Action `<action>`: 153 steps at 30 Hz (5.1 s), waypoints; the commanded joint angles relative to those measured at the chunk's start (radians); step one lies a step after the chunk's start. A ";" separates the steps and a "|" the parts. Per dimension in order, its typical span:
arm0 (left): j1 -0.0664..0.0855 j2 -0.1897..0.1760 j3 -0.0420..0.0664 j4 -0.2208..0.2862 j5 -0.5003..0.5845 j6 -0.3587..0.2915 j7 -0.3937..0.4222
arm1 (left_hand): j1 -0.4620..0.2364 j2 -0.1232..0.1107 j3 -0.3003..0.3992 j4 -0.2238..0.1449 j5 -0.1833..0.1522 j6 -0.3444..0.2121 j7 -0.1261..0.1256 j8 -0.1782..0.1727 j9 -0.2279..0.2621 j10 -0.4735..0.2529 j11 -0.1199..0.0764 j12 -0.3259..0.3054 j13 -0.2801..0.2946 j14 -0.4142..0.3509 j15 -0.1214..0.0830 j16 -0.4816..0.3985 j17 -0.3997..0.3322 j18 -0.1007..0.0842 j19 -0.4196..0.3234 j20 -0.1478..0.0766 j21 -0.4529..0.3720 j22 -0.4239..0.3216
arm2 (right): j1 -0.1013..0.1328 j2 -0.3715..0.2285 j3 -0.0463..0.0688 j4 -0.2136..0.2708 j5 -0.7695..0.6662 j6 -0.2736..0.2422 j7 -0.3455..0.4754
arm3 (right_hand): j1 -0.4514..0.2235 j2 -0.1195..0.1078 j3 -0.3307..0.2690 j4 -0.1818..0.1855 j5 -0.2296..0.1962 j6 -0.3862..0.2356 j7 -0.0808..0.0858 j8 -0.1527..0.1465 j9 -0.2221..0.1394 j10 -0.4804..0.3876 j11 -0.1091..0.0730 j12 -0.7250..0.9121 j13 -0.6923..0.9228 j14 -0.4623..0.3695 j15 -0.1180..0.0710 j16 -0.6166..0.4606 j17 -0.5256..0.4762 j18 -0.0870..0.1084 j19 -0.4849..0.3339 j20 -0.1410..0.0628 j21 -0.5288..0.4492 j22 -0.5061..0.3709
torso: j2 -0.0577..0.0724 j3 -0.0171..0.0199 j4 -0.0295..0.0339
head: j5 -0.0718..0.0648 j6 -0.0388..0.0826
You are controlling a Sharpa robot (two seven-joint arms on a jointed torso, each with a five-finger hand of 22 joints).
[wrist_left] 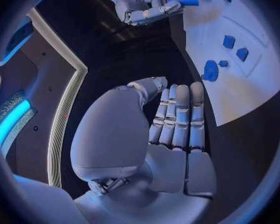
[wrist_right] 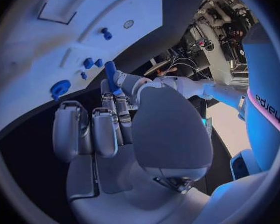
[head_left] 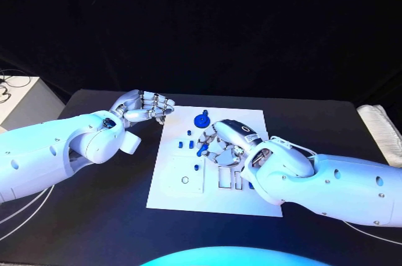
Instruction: Assemble the parts on the task board
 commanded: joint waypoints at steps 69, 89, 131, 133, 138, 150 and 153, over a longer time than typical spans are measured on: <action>-0.016 0.013 0.000 -0.001 0.013 0.019 0.001 | -0.003 0.011 -0.002 -0.007 0.004 -0.004 0.001 0.006 -0.002 -0.007 -0.001 0.010 0.001 0.000 0.004 -0.003 0.001 0.015 -0.002 0.001 -0.004 0.000 | -0.098 0.152 -0.029 -0.085 -0.226 0.142 -0.010 | -0.143 -0.078 -0.055 -0.025 0.039 -0.121 0.029 -0.053 -0.014 -0.082 -0.025 -0.046 0.036 0.017 0.032 -0.017 -0.045 0.008 0.013 0.025 -0.109 0.092 | 0.002 0.0008 -0.0027 | 0.029 -0.020; -0.016 0.013 0.000 -0.004 0.013 0.022 -0.002 | -0.003 0.011 -0.002 -0.007 0.004 -0.005 0.001 0.007 -0.002 -0.009 -0.001 0.012 0.000 0.000 0.004 -0.003 0.001 0.015 -0.002 0.001 -0.004 0.000 | -0.096 0.095 -0.028 -0.040 -0.213 0.020 0.014 | 0.019 -0.016 -0.437 0.087 0.058 -0.180 0.017 -0.132 -0.062 -0.332 0.009 0.071 0.002 -0.053 0.061 -0.073 -0.190 0.050 -0.047 0.056 -0.372 -0.037 | 0.001 0.0021 -0.0048 | 0.018 -0.008; -0.060 -0.027 0.000 0.063 0.057 0.010 0.044 | -0.074 -0.007 -0.057 0.054 -0.001 -0.029 -0.001 0.018 -0.010 -0.026 -0.001 0.049 0.004 -0.003 0.009 0.008 0.010 0.014 0.007 0.012 -0.068 -0.044 | -0.006 -0.399 -0.033 0.154 0.191 0.212 -0.315 | -0.260 0.081 -0.781 0.225 0.124 -0.146 -0.022 0.131 0.037 0.279 -0.096 1.410 1.446 0.097 -0.023 0.157 0.314 -0.061 0.106 -0.019 0.254 0.263 | -0.016 0.0054 -0.0198 | -0.054 -0.004; -0.060 -0.028 0.000 0.064 0.058 0.009 0.045 | -0.075 -0.007 -0.060 0.056 -0.001 -0.030 -0.002 0.019 -0.010 -0.026 -0.002 0.051 0.004 -0.003 0.009 0.008 0.010 0.014 0.008 0.013 -0.070 -0.046 | -0.013 -0.396 -0.033 0.153 0.184 0.216 -0.328 | -0.269 0.080 -0.785 0.225 0.123 -0.145 -0.023 0.133 0.037 0.279 -0.096 1.409 1.446 0.097 -0.023 0.157 0.315 -0.061 0.106 -0.019 0.254 0.263 | -0.016 0.0046 -0.0193 | -0.055 -0.006; -0.061 -0.031 0.000 0.067 0.059 0.009 0.046 | -0.076 -0.007 -0.062 0.058 -0.001 -0.030 -0.002 0.019 -0.010 -0.026 -0.002 0.053 0.005 -0.003 0.009 0.008 0.010 0.015 0.009 0.013 -0.073 -0.048 | -0.029 -0.382 -0.034 0.144 0.172 0.217 -0.347 | -0.276 0.079 -0.788 0.225 0.121 -0.143 -0.024 0.136 0.037 0.279 -0.097 1.410 1.446 0.097 -0.023 0.157 0.315 -0.061 0.106 -0.019 0.254 0.263 | -0.016 0.0028 -0.0205 | -0.053 -0.007; -0.061 -0.035 0.001 0.071 0.060 0.013 0.043 | -0.075 -0.007 -0.063 0.059 0.000 -0.031 -0.002 0.020 -0.010 -0.026 -0.002 0.056 0.005 -0.003 0.009 0.009 0.011 0.015 0.011 0.013 -0.075 -0.050 | -0.066 -0.319 -0.034 0.117 0.164 0.172 -0.369 | -0.300 0.083 -0.792 0.226 0.124 -0.137 -0.027 0.143 0.038 0.283 -0.099 1.413 1.452 0.098 -0.025 0.158 0.318 -0.061 0.106 -0.020 0.254 0.263 | -0.016 0.0039 -0.0210 | -0.050 -0.012; -0.061 -0.036 0.001 0.071 0.060 0.014 0.042 | -0.075 -0.007 -0.063 0.059 0.000 -0.031 -0.002 0.020 -0.010 -0.026 -0.002 0.056 0.005 -0.003 0.009 0.009 0.011 0.015 0.011 0.013 -0.075 -0.050 | -0.070 -0.307 -0.034 0.113 0.168 0.164 -0.369 | -0.303 0.084 -0.792 0.226 0.126 -0.136 -0.027 0.144 0.038 0.283 -0.100 1.414 1.453 0.098 -0.026 0.159 0.319 -0.061 0.106 -0.021 0.254 0.263 | -0.016 0.0030 -0.0205 | -0.049 -0.014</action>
